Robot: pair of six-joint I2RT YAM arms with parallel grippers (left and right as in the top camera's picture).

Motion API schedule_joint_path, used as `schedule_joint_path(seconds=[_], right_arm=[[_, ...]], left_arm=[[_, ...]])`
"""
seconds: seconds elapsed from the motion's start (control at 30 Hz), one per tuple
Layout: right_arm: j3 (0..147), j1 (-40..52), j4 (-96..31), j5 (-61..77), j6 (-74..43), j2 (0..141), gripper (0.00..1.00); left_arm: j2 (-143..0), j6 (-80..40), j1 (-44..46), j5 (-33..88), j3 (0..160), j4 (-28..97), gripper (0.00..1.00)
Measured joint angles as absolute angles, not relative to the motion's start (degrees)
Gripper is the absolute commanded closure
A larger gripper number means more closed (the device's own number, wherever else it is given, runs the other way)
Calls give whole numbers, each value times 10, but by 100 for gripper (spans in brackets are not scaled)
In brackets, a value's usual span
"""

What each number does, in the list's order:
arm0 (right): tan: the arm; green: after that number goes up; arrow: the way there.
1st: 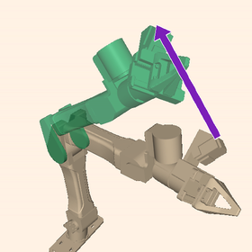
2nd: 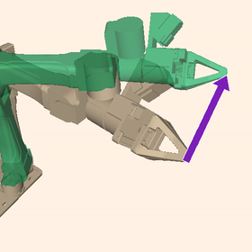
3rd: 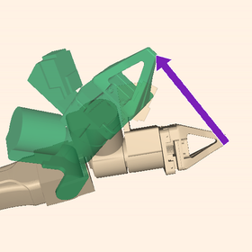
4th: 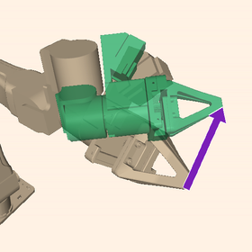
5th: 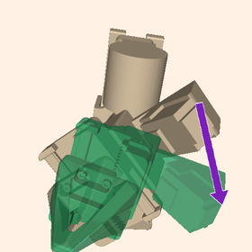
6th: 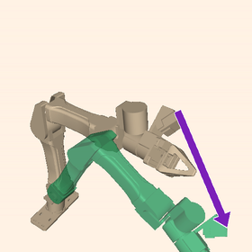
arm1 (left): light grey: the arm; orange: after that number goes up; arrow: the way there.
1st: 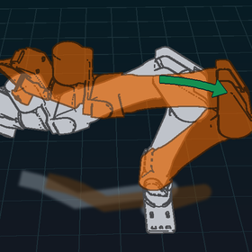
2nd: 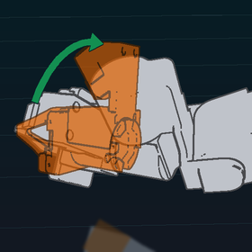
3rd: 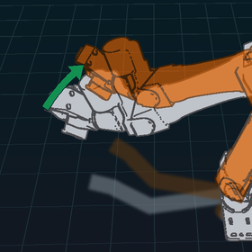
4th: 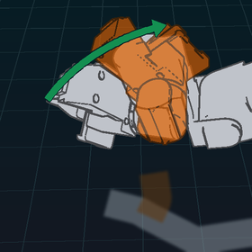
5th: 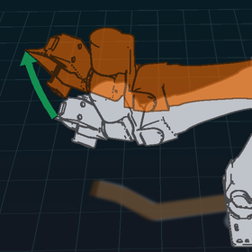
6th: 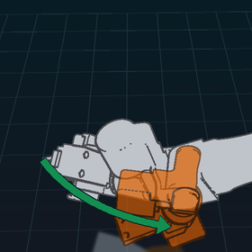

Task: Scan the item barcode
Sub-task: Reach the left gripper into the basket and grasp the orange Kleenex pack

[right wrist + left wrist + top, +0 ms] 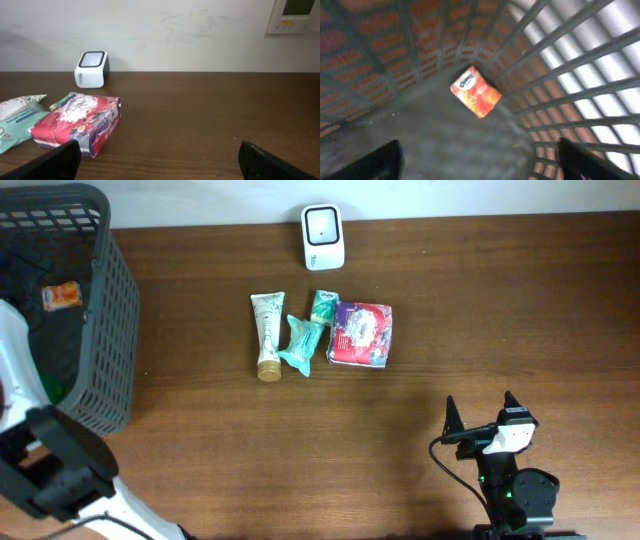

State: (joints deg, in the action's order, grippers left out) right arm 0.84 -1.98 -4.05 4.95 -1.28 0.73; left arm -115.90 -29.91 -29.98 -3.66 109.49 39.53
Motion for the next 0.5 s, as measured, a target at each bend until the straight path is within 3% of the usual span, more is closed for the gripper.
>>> schedule_joint_path(seconds=[0.1, 0.17, 0.4, 0.5], right_arm=[[8, -20, -41, 50, -13, 7, 1], [8, -20, -41, 50, -13, 7, 1], [8, -20, -41, 50, -13, 7, 1], [8, -20, -41, 50, -13, 7, 1]], left_arm=[[-1209, -303, -300, -36, 1095, 367, 16], [-1231, -303, -300, -36, 1094, 345, 24], [-1271, -343, -300, -37, 1094, 322, 23], [-1297, -366, -300, -37, 1094, 323, 19]])
